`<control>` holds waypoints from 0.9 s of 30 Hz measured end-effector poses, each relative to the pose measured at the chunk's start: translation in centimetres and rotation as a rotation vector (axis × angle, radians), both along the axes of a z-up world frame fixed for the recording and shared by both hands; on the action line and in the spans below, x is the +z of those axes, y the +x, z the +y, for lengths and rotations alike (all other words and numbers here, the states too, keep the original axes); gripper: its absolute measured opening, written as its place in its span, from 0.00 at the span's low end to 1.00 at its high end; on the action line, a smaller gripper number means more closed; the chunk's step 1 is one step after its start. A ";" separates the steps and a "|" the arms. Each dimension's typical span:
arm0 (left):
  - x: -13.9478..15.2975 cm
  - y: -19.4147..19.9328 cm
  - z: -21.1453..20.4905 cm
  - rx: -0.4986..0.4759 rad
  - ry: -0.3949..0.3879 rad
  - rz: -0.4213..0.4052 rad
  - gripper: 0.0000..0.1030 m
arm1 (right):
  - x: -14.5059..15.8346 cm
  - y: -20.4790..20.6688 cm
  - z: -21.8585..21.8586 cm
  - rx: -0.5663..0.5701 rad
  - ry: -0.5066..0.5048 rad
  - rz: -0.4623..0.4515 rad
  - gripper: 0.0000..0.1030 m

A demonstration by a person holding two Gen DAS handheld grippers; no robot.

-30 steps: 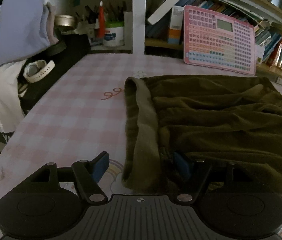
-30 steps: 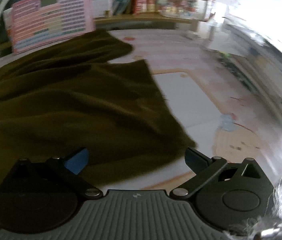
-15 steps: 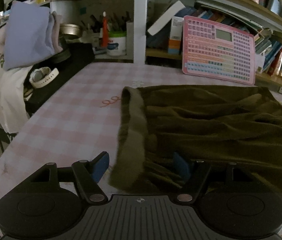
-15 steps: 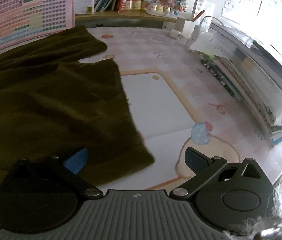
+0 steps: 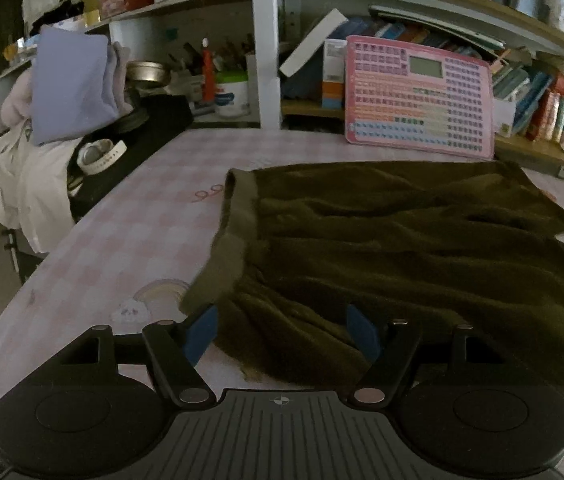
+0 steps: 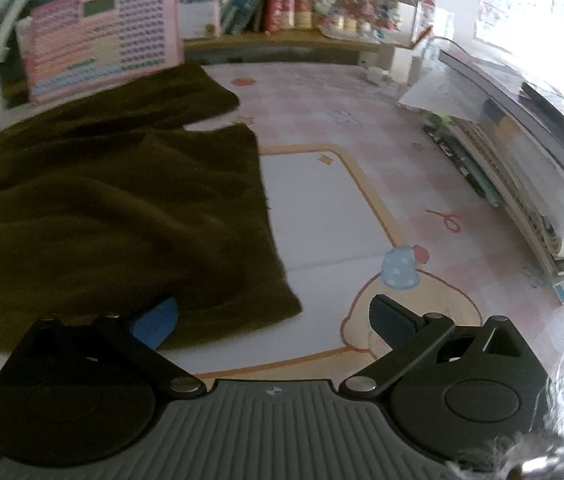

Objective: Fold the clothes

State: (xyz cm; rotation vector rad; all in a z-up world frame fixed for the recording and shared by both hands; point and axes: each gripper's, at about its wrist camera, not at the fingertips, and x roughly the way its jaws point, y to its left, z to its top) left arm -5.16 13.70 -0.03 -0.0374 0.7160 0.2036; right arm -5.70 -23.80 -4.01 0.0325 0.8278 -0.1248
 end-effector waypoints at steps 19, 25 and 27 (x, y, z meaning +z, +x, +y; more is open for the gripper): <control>-1.4 -8.3 -8.6 -0.094 0.035 0.084 0.72 | 0.7 -7.8 1.1 0.223 0.065 -0.010 1.00; -1.0 -8.3 -7.8 -0.104 0.032 0.064 0.72 | 1.1 -8.2 1.7 0.217 0.057 -0.021 1.00; -0.9 -8.0 -6.9 -0.115 0.025 0.055 0.72 | 1.5 -8.1 2.2 0.203 0.057 -0.033 1.00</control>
